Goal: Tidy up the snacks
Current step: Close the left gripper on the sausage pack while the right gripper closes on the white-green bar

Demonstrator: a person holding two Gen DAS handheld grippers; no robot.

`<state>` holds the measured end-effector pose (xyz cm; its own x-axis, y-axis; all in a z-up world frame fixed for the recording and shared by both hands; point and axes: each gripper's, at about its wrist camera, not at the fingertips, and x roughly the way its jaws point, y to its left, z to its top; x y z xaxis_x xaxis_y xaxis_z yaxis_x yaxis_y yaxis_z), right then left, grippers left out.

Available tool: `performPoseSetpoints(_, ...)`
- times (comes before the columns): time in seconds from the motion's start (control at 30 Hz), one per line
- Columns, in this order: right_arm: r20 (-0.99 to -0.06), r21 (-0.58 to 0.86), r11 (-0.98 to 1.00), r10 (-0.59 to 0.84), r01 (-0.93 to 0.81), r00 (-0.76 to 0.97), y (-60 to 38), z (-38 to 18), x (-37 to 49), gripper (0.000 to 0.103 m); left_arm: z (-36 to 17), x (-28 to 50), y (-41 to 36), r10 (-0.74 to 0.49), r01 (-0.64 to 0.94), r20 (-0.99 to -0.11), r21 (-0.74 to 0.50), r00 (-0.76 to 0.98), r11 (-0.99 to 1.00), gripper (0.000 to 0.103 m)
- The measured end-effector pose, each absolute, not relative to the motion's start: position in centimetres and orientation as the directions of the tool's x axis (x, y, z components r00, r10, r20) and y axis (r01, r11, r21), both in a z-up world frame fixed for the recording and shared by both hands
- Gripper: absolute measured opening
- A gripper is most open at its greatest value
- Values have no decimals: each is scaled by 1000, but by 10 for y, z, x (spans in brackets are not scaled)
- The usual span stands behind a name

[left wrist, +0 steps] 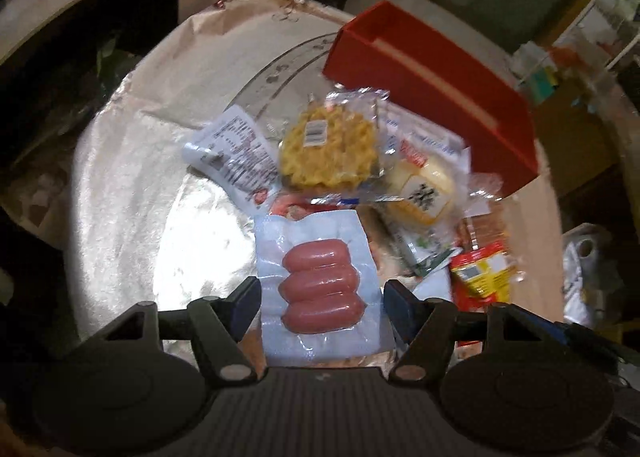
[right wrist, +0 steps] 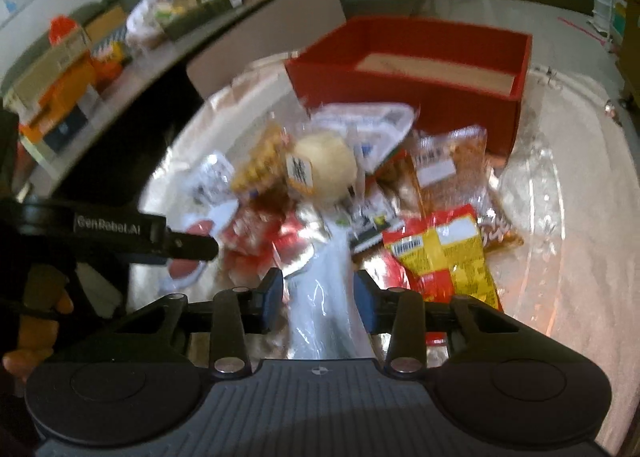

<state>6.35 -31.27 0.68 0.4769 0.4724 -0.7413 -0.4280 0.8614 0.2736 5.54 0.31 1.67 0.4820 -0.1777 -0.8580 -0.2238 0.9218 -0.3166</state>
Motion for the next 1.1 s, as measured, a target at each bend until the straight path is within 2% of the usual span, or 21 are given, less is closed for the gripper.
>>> performPoseSetpoints(0.2,-825,170,902,351,-396,444,-306,-19,71,51,4,56,6,-173,-208,-867,-298,467,932,60)
performPoseSetpoints(0.23,-835,161,900,343,-404,431,-304,-23,71,58,0,56,6,-177,-212,-871,-300,459,930,60)
performPoseSetpoints(0.27,-844,158,894,343,-419,413,-301,-28,71,62,-4,57,6,-179,-213,-874,-300,452,930,57)
performPoseSetpoints(0.3,-851,154,887,343,-435,398,-297,-32,71,65,-6,58,5,-175,-214,-878,-294,446,932,44)
performPoseSetpoints(0.33,-861,139,884,331,-447,386,-292,-38,72,65,-9,60,4,-177,-209,-884,-289,433,934,27)
performPoseSetpoints(0.4,-884,100,884,290,-456,367,-282,-53,73,65,-18,62,4,-205,-219,-890,-313,407,924,27)
performPoseSetpoints(0.5,-900,24,873,231,-487,369,-267,-62,72,64,-31,64,2,-168,-225,-916,-262,365,938,27)
performPoseSetpoints(0.53,-900,25,874,231,-485,370,-266,-60,72,58,-34,63,4,-158,-242,-918,-257,364,935,29)
performPoseSetpoints(0.57,-899,35,877,237,-479,368,-267,-58,72,56,-36,63,8,-162,-257,-917,-266,365,929,36)
performPoseSetpoints(0.67,-901,53,875,249,-481,355,-269,-59,72,57,-42,61,14,-181,-304,-914,-300,362,904,50)
performPoseSetpoints(0.97,-889,66,858,282,-509,360,-281,-60,71,55,-49,47,-26,-189,-293,-929,-286,318,912,60)
performPoseSetpoints(1.03,-886,82,858,296,-506,358,-286,-59,72,52,-51,44,-39,-142,-296,-928,-251,344,922,66)
performPoseSetpoints(1.1,-882,110,861,315,-496,352,-293,-58,73,50,-50,44,-53,-96,-276,-924,-208,371,938,64)
